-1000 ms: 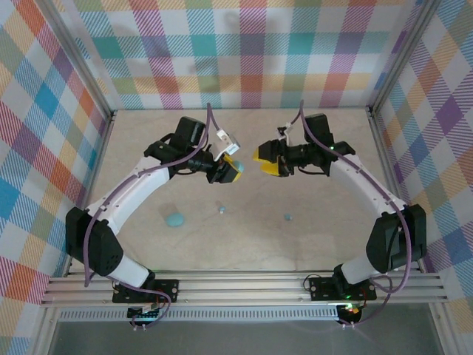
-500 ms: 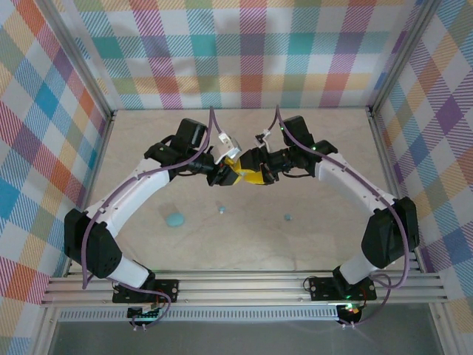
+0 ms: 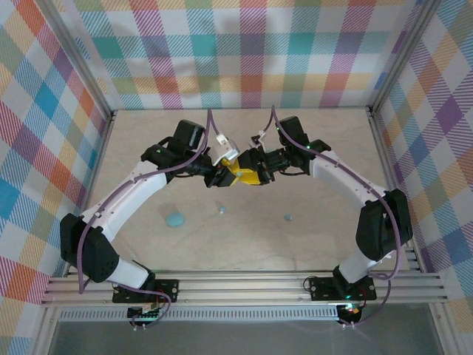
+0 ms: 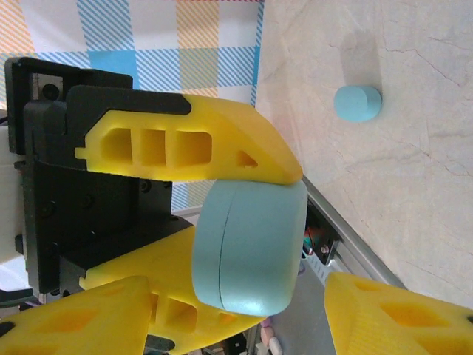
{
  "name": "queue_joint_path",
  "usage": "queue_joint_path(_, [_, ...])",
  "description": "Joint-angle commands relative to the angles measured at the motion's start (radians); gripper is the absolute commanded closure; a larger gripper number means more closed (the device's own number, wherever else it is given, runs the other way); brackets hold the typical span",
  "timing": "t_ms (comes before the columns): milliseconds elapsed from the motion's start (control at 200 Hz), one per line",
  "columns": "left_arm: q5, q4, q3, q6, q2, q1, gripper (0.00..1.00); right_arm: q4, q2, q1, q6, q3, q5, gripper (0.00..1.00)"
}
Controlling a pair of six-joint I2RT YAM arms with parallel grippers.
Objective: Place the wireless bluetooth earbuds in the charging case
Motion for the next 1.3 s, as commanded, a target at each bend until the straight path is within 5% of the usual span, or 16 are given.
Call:
queue_joint_path(0, [0.053, 0.018, -0.009, 0.011, -0.054, -0.026, 0.89, 0.015, 0.027, 0.006, 0.027, 0.000, 0.056, 0.37])
queue_joint_path(385, [0.050, 0.016, 0.000, 0.002, -0.052, -0.037, 0.89, -0.067, 0.045, 0.002, -0.021, 0.024, 0.166, 0.46])
queue_joint_path(770, [-0.111, 0.040, 0.018, -0.057, -0.022, -0.039, 0.88, -0.033, 0.026, 0.003, -0.044, 0.024, 0.039, 0.69])
queue_joint_path(1045, [-0.174, 0.082, 0.003, -0.079, -0.028, -0.041, 0.85, -0.075, 0.018, 0.006, -0.132, 0.027, -0.010, 0.51])
queue_joint_path(1175, [-0.163, 0.102, 0.003, -0.085, -0.019, -0.045, 0.85, -0.087, 0.030, 0.004, -0.145, 0.053, -0.025, 0.60])
queue_joint_path(1295, [-0.167, 0.107, 0.002, -0.085, -0.015, -0.050, 0.83, -0.085, 0.044, 0.005, -0.143, 0.068, -0.042, 0.77])
